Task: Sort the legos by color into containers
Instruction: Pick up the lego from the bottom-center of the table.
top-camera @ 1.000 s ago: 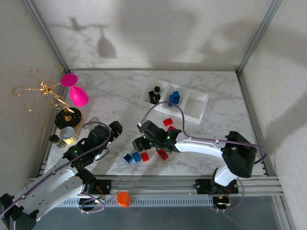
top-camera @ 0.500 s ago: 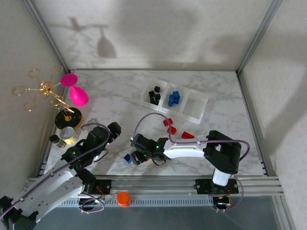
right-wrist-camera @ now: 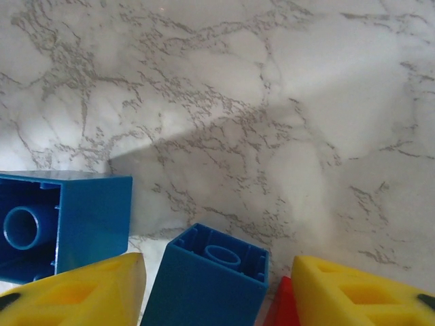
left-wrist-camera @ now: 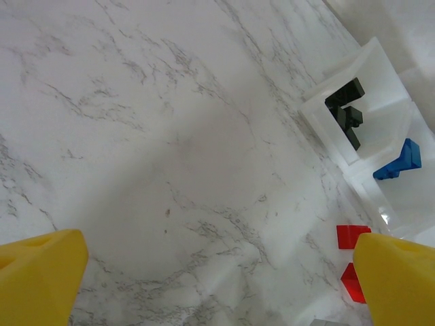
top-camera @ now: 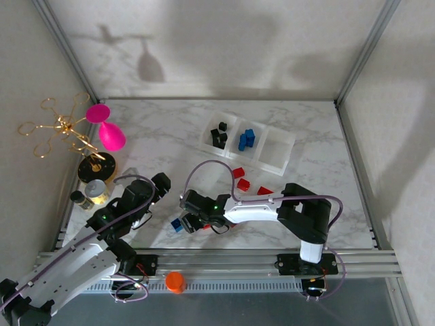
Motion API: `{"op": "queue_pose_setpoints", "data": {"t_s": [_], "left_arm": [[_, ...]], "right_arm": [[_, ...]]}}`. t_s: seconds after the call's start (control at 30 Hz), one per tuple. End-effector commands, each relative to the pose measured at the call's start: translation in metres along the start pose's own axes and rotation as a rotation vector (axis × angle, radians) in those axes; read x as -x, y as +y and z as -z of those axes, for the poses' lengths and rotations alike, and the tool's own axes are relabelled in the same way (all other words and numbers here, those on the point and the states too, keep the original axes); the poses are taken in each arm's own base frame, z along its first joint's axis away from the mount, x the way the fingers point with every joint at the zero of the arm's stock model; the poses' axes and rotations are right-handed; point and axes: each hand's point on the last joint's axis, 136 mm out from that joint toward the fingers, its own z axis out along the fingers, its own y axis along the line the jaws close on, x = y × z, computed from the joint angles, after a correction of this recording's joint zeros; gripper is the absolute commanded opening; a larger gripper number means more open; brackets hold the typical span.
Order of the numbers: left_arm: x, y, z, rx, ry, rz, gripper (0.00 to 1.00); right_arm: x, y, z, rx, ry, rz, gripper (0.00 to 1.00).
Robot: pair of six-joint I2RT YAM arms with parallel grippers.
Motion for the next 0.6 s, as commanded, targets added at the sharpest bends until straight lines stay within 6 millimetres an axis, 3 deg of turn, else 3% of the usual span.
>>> {"op": "queue_pose_setpoints", "data": {"t_s": [0.0,0.27,0.47,0.57], "left_arm": [[0.003,0.015,0.002,0.059,-0.022,0.021,1.00],[0.005,0.011,0.002,0.052,-0.023,0.024,1.00],[0.006,0.004,0.001,0.028,-0.018,0.029,1.00],[0.009,-0.004,0.002,0.014,-0.020,0.023,1.00]], "right_arm": [[0.002,0.007,0.000,-0.006,0.005,0.031,0.54],[0.008,0.006,0.002,-0.029,-0.004,0.024,0.35],[0.020,0.006,0.015,-0.021,-0.041,-0.001,0.32],[0.035,-0.004,0.030,-0.035,-0.076,-0.039,0.32]]}}
